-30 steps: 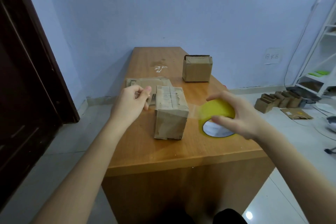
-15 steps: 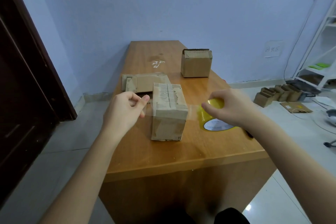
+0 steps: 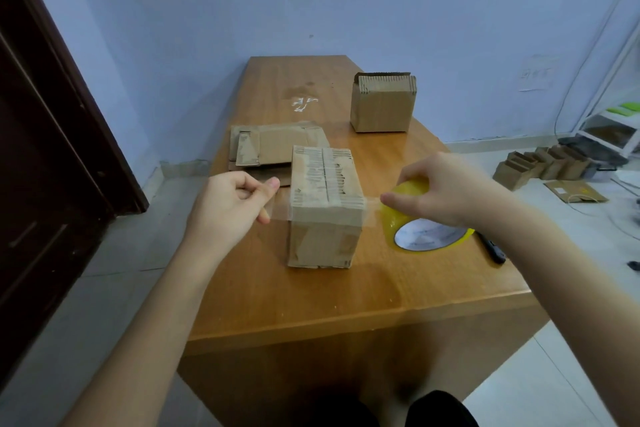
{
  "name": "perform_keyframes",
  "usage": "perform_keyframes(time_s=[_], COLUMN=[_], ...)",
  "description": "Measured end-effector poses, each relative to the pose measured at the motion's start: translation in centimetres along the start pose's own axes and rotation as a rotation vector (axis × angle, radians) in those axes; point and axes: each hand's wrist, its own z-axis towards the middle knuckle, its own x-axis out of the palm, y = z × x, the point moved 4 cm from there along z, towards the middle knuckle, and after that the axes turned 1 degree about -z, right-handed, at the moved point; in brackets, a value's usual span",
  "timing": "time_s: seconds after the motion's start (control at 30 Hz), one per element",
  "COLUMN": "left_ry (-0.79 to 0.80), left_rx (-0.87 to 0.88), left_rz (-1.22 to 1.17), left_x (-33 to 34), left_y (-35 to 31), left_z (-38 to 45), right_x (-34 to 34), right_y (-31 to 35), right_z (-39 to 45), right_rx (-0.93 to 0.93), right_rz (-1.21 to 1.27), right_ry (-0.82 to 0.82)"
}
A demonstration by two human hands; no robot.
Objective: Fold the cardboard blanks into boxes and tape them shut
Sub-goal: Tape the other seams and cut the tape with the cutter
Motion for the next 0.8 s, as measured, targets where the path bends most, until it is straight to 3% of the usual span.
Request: perform_keyframes(time_s=[0.3, 0.6, 0.8], left_ry=[0.084, 0.128, 0.169], left_rx=[-0.135, -0.262, -0.258], left_rz=[-0.139, -0.310, -0.209], left_x=[2.2, 4.4, 5.5], left_y=[2.1, 2.8, 4.1], left_z=[-0.5, -1.7, -2.9], right_x=[2.7, 3.2, 3.3], right_y=[0.1, 0.9, 1.0], right_z=[1.1, 0.9, 1.2], right_rx=[0.042, 0.018, 0.036], right_rz=[0.127, 0.194, 0.179], right_ry=[0.148, 0.176, 0.209])
